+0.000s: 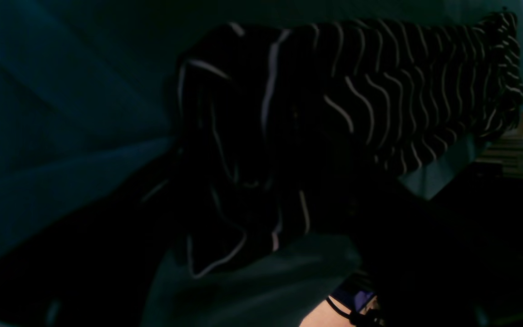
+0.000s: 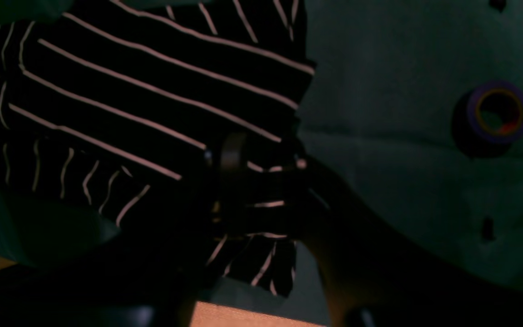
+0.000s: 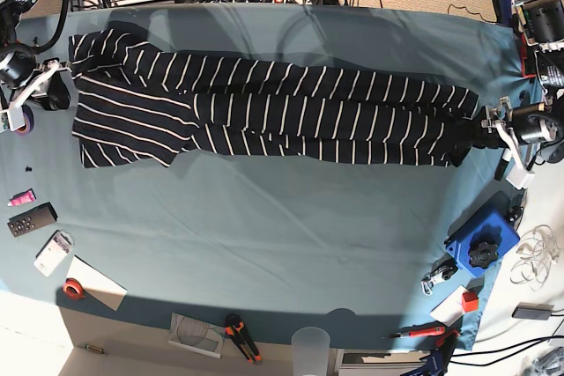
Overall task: Layout the t-shirt on the table in an organized manner, then fold the t-shirt properly
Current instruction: 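Fold the shirt lengthwise in half with both grippers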
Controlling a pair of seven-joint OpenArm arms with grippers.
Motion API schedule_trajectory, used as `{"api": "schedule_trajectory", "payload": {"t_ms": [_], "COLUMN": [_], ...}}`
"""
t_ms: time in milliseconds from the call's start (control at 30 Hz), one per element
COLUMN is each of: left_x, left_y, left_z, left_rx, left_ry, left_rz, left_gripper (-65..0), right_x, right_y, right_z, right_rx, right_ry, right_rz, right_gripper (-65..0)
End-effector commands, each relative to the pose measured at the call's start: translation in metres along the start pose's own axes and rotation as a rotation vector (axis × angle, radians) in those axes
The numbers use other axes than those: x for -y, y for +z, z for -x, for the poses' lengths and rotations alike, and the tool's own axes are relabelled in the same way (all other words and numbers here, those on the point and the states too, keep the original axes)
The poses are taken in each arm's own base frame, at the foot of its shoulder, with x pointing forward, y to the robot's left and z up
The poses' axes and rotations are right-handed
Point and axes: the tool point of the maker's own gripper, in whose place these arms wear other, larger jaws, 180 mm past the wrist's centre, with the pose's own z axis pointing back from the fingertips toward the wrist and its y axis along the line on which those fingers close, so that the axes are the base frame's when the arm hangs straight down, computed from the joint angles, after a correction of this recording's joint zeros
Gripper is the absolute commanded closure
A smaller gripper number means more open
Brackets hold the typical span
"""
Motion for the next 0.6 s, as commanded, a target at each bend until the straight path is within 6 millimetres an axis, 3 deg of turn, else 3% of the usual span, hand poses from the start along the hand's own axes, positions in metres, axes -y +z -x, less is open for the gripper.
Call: {"api": "schedule_trajectory", "payload": {"t_ms": [0, 133, 300, 567], "left_x": [-0.002, -0.016, -0.009, -0.009], "left_y": [0.010, 0.006, -0.016, -0.043], "left_z": [-0.014, 0.000, 0.012, 0.052], "left_rx": [0.024, -0.048, -0.075, -0.195], "left_ry": [-0.039, -0.046, -0.031, 0.048], "left_rz": [-0.023, -0.106, -0.091, -0.146], "left_gripper": [-34.8, -34.8, -34.8, -34.7], "right_x": [0.004, 0.004, 0.004, 0.004], "right_y": [0.007, 0.007, 0.007, 0.007], "right_z": [-0.015, -0.015, -0.015, -0.015], "right_rx": [0.042, 0.042, 0.042, 0.042], "right_ry": [0.033, 0.032, 0.032, 0.032], "right_rz": [0.012, 0.011, 0.011, 0.012], "right_gripper": [-13.9, -13.9, -13.9, -13.9]}}
